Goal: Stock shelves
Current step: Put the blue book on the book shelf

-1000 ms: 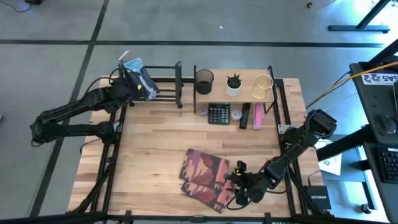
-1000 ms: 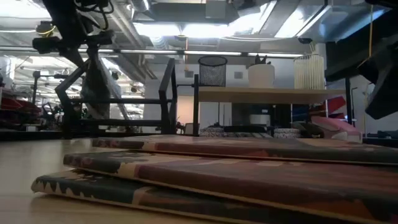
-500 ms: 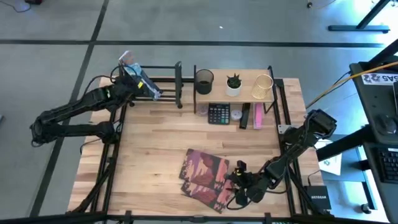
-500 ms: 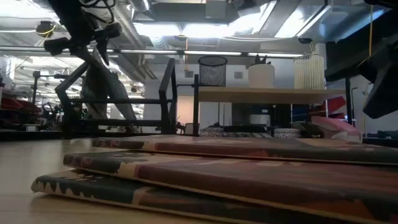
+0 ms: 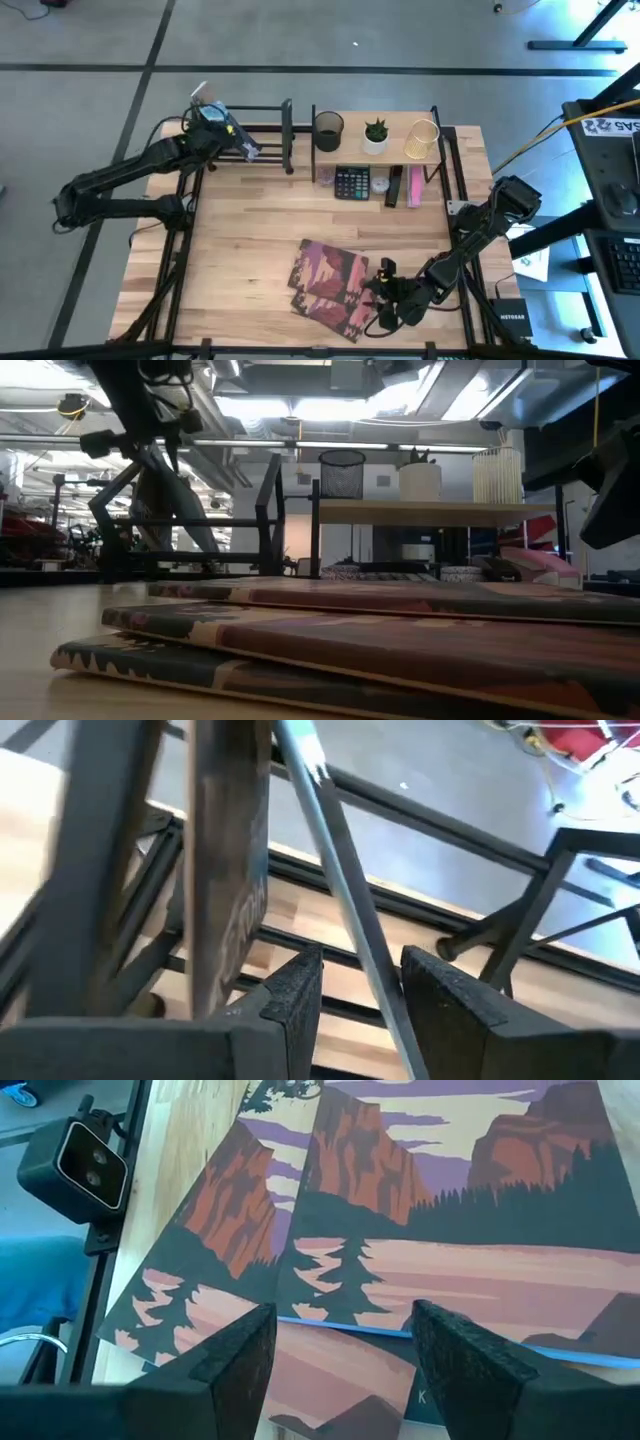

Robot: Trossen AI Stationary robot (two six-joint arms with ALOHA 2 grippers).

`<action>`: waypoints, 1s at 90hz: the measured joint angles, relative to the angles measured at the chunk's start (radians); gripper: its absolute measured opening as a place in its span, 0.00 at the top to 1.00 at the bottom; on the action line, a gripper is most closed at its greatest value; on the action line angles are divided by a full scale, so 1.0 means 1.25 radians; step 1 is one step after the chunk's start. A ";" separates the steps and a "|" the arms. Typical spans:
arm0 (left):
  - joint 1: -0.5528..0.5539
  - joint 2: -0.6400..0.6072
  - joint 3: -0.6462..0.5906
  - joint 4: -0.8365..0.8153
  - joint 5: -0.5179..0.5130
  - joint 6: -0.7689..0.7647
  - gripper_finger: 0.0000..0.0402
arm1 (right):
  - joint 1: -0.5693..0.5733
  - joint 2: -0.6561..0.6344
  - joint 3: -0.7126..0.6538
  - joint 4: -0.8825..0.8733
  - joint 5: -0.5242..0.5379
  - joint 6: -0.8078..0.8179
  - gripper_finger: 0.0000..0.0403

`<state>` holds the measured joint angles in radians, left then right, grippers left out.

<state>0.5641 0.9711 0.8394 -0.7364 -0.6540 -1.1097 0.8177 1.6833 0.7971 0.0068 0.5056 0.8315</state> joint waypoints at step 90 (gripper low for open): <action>-0.140 0.061 0.064 0.076 -0.434 0.294 1.00 | 0.000 0.000 0.000 -0.001 0.001 -0.015 0.46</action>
<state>0.3897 1.0473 0.9196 -0.6411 -1.1968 -0.7426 0.8177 1.6833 0.7971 0.0060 0.5064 0.8131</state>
